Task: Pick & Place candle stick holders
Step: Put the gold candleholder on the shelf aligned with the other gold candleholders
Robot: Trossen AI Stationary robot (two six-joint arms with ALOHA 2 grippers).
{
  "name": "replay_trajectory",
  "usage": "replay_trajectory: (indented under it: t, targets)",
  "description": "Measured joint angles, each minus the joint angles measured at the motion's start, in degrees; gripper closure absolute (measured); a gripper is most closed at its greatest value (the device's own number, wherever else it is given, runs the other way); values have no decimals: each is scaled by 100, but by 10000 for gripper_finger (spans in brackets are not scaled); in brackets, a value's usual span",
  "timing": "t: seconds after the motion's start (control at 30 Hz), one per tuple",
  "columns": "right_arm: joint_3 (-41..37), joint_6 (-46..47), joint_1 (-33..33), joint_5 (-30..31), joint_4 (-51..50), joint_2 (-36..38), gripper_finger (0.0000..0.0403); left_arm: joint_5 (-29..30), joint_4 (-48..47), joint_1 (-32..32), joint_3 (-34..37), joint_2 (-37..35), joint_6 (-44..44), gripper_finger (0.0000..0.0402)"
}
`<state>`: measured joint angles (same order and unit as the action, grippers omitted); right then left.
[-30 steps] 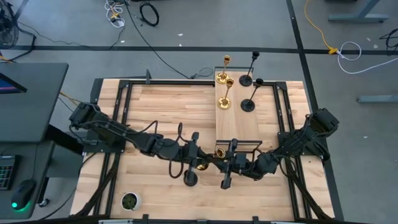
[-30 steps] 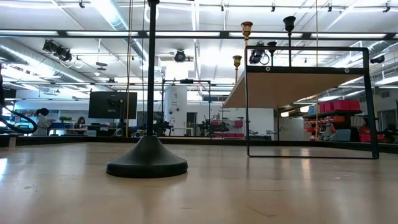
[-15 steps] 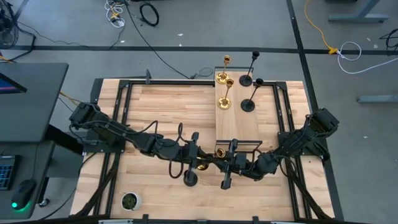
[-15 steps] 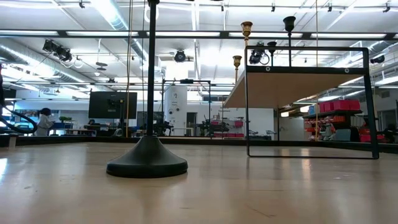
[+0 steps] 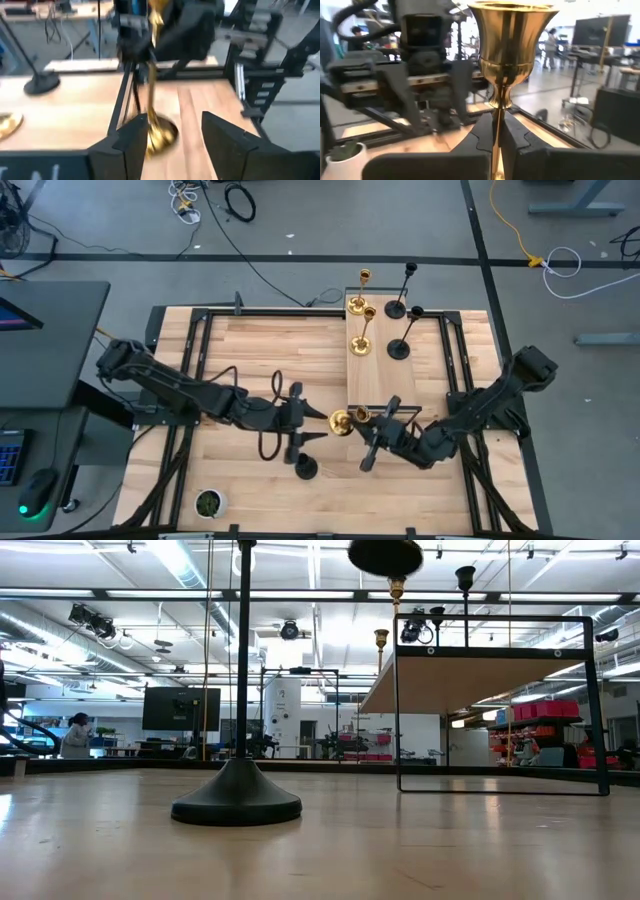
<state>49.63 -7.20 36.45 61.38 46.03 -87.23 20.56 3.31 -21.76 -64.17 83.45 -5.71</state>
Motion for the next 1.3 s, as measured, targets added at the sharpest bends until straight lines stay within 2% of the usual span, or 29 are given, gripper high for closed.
replay_trajectory:
  t: [0.3,0.47,0.57,0.9,1.07,1.3]
  targets:
    - [-2,517,-252,116,-1499,812,399,6,-995,-151,0,-80,-419,203]
    - [-2,1415,-641,47,-2820,1133,399,13,-1086,-187,0,-80,-528,206]
    - [-4,1975,-958,-198,-3504,1244,399,15,-1088,-192,0,-77,-530,206]
    - [-4,2469,-1650,-646,-4246,1315,399,17,-1095,-192,0,-65,-536,207]
    - [-4,2820,-1641,-362,-4739,1314,399,17,-1190,-194,0,-51,-534,207]
    - [-82,3094,-1633,-339,-4921,1315,399,19,-1245,-194,0,-49,-528,207]
